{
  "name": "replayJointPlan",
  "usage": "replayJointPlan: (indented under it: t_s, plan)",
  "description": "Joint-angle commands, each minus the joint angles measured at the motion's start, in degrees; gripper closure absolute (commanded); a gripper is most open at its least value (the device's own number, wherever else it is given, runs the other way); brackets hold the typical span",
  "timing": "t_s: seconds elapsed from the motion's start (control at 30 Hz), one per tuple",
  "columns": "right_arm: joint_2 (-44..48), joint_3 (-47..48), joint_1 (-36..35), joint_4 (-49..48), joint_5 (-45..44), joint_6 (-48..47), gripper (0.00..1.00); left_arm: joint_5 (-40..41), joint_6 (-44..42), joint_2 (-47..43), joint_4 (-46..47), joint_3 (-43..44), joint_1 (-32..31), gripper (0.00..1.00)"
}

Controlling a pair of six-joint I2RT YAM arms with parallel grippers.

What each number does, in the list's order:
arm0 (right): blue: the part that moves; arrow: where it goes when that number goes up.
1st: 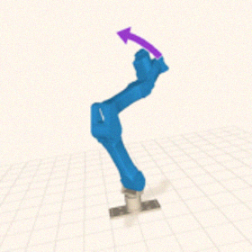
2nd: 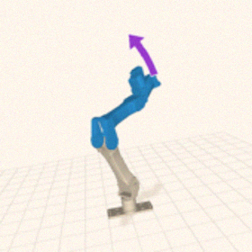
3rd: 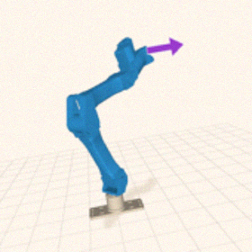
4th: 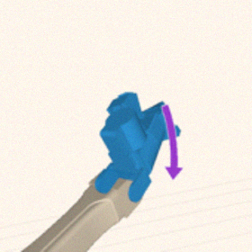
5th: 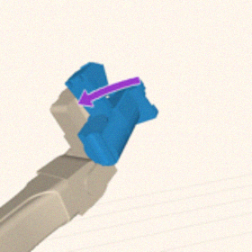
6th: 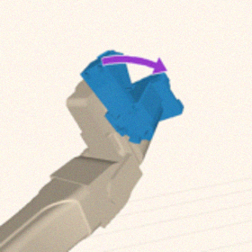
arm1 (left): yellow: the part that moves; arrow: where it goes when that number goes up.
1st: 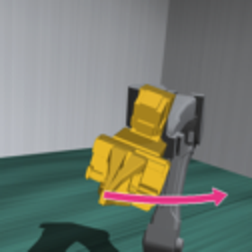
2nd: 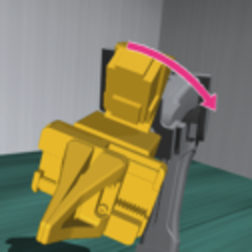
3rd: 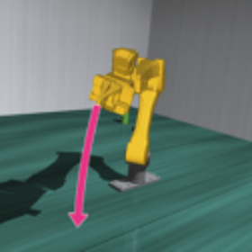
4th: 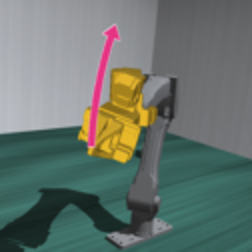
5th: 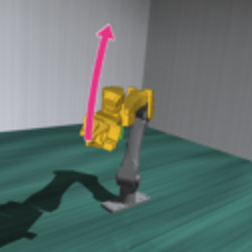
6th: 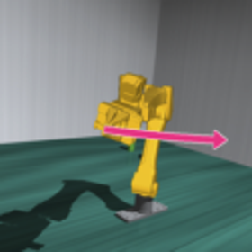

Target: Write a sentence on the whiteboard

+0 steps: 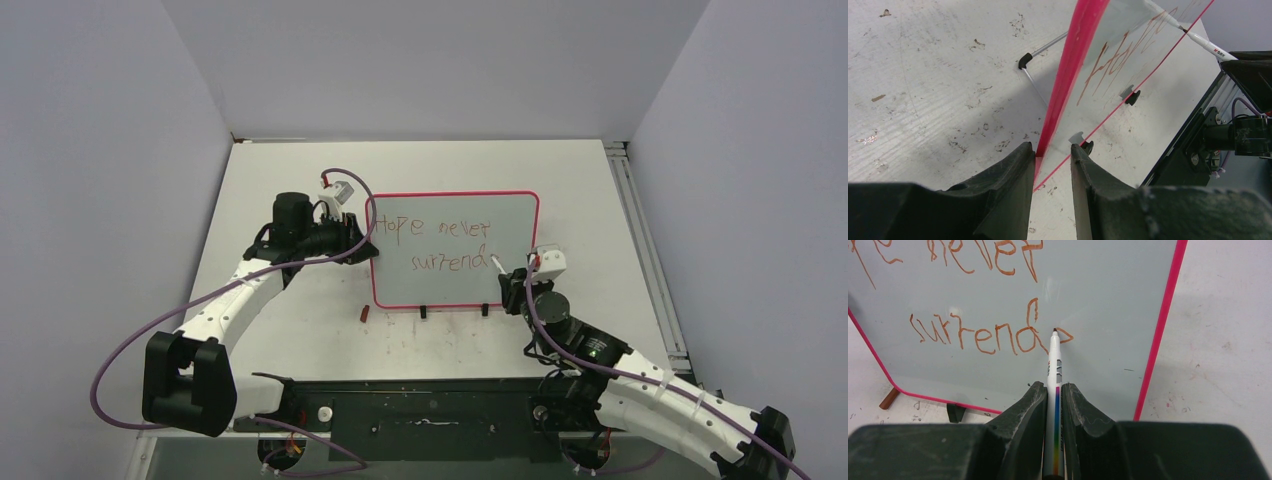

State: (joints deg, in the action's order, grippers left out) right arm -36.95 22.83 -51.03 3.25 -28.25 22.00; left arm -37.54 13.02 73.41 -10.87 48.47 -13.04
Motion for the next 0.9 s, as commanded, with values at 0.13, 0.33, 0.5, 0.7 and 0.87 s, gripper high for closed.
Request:
replayJointPlan:
  t_s: [0.13, 0.33, 0.5, 0.7, 0.87]
  plan:
    - [1.7, 0.6, -0.6, 3.6, -1.0, 3.2, 0.95, -1.0, -0.4, -1.4, 0.9, 0.8, -0.4, 0.7]
    - [1.9, 0.5, -1.1, 4.8, -1.6, 3.9, 0.95, -1.0, -0.3, -1.6, 1.0, 0.7, -0.4, 0.7]
    - [1.1, 0.6, -2.0, 5.2, -2.6, 4.4, 0.95, -1.0, -0.3, -1.6, 1.0, 0.7, -0.4, 0.7]
    - [0.8, 1.1, -3.2, 7.2, -5.1, 5.3, 0.95, -1.0, -0.3, -1.7, 1.1, 0.6, -0.4, 0.7]
    - [0.5, 1.4, -3.9, 8.1, -7.7, 5.9, 0.95, -0.9, -0.3, -1.6, 1.1, 0.6, -0.4, 0.7]
